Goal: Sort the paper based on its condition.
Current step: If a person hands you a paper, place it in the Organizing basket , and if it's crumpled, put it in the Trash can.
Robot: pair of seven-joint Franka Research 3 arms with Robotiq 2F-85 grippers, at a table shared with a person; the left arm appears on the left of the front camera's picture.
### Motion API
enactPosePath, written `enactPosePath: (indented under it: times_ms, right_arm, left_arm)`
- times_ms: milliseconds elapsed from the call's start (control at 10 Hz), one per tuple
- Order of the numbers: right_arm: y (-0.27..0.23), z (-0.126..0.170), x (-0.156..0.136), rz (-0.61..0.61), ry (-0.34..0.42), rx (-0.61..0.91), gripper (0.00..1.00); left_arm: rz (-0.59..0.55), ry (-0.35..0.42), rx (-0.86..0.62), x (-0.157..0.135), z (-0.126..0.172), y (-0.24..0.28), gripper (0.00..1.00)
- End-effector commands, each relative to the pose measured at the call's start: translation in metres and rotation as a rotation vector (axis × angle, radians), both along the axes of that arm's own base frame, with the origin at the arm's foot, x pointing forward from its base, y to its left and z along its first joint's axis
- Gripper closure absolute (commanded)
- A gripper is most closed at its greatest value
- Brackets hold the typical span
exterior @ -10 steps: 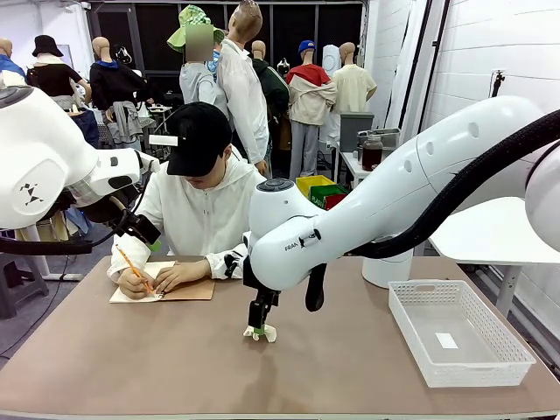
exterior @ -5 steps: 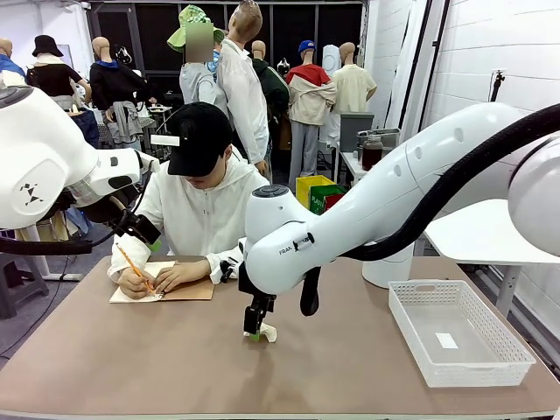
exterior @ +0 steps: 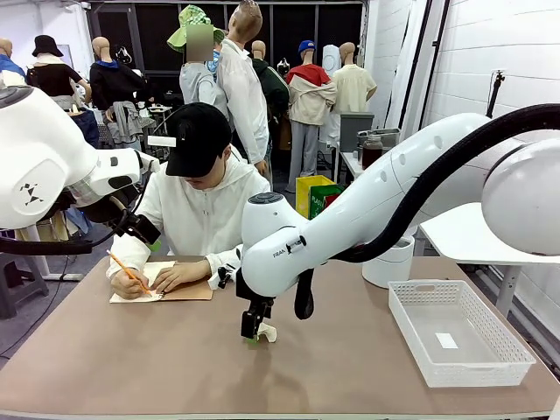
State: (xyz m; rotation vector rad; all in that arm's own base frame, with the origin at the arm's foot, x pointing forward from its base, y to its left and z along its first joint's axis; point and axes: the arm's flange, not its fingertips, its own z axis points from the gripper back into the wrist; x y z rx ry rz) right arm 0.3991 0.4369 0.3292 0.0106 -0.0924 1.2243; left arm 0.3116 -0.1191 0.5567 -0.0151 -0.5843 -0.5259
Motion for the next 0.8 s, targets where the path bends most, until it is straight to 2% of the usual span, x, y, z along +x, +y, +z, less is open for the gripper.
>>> enactPosePath:
  times_ms: [0,700]
  right_arm:
    - [0.007,-0.004,0.007,-0.01,-0.016,-0.037,0.0]
    - [0.012,-0.027,0.021,-0.044,-0.028,-0.052,0.0]
  left_arm:
    - [0.001,-0.003,-0.008,0.0,0.0,0.001,0.0]
    - [0.001,-0.003,-0.008,0.0,0.0,0.001,0.0]
